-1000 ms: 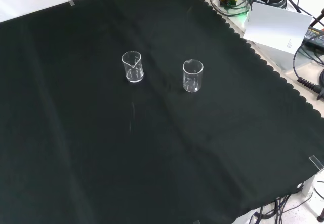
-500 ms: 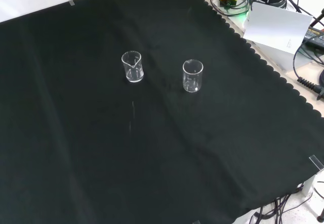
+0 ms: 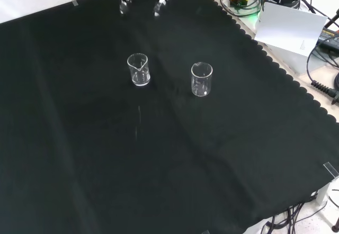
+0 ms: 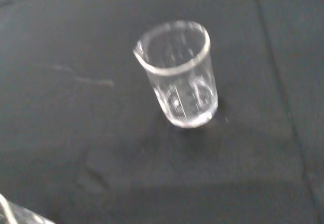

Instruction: Pick up the beaker on the right.

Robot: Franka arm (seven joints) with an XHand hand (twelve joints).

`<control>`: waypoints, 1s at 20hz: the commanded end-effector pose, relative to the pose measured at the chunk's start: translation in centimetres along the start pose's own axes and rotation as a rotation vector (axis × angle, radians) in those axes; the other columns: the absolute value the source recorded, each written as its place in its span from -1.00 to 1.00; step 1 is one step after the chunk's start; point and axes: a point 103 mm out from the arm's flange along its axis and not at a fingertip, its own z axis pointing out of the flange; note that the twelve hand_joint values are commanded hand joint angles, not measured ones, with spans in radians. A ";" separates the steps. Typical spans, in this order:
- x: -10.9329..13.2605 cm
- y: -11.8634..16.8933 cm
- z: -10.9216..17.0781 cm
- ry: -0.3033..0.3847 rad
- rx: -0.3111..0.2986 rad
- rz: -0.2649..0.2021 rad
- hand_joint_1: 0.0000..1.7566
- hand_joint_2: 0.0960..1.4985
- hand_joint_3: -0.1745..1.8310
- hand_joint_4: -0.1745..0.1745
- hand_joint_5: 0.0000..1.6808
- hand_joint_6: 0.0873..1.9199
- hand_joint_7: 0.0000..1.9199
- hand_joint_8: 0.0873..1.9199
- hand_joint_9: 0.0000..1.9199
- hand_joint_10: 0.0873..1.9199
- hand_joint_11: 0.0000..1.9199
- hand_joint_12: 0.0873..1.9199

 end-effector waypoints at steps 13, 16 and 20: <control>-2.6 9.7 7.9 0.172 -0.042 -0.130 -0.12 0.22 -1.00 -0.29 -0.50 -1.00 -0.77 -0.34 -0.63 -0.35 -0.99 0.45; -2.9 9.8 8.6 0.179 -0.036 -0.132 -0.11 0.21 -1.00 -0.29 -0.48 -1.00 -0.76 -0.33 -0.63 -0.35 -0.99 0.45; -3.2 9.6 9.4 0.211 -0.051 -0.155 -0.09 0.20 -1.00 -0.29 -0.46 -1.00 -0.75 -0.33 -0.61 -0.35 -1.00 0.46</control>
